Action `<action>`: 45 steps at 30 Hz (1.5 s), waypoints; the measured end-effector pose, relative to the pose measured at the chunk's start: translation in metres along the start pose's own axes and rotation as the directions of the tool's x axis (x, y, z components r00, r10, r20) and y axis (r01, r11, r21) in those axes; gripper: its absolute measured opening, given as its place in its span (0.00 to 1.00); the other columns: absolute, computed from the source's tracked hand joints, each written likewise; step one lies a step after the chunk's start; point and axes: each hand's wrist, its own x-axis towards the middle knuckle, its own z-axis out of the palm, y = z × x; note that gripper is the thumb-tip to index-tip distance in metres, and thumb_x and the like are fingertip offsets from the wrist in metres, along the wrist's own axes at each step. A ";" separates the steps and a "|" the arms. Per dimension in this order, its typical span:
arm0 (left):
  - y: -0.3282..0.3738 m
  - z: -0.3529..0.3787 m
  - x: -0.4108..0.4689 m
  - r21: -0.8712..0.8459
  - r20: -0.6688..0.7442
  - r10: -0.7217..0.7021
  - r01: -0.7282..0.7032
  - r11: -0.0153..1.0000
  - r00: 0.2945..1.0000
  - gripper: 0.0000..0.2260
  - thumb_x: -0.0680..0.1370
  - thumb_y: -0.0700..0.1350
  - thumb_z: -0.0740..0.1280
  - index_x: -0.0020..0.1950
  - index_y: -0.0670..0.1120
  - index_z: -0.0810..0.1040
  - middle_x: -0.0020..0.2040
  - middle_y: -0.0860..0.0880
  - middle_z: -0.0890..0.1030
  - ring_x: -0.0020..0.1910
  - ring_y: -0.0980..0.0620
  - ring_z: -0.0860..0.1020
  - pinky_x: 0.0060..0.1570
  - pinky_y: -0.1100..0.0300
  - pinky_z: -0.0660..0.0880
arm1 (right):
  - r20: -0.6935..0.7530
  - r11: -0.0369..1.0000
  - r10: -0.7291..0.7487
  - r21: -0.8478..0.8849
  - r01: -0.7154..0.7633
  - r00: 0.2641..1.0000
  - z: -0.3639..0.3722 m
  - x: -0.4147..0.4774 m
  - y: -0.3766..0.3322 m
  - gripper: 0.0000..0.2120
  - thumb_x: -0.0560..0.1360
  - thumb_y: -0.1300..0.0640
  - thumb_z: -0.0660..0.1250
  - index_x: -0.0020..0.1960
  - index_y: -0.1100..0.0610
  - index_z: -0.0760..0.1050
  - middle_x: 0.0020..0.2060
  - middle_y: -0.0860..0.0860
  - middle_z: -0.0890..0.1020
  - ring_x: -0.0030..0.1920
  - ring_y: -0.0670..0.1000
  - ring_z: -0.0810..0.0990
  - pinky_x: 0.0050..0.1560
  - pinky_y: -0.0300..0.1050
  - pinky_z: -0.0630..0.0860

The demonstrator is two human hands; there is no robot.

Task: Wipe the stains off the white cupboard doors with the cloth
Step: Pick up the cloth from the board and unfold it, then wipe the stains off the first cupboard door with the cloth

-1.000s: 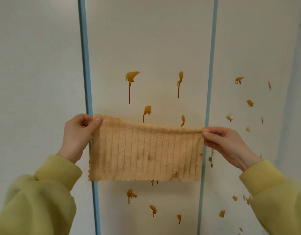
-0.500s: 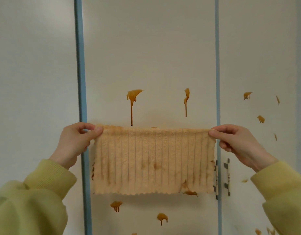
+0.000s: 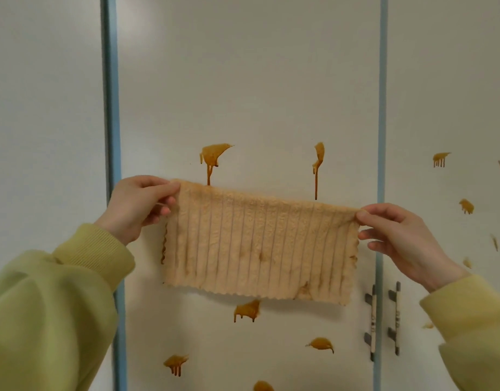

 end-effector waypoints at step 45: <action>-0.029 0.121 0.047 0.812 0.025 0.840 -0.501 0.299 0.542 0.23 0.77 0.53 0.57 0.67 0.41 0.70 0.72 0.37 0.63 0.73 0.40 0.54 0.70 0.44 0.52 | -0.241 0.659 -0.752 -0.315 0.683 0.614 0.090 0.109 0.040 0.15 0.75 0.52 0.63 0.60 0.55 0.70 0.62 0.47 0.68 0.66 0.50 0.67 0.67 0.44 0.64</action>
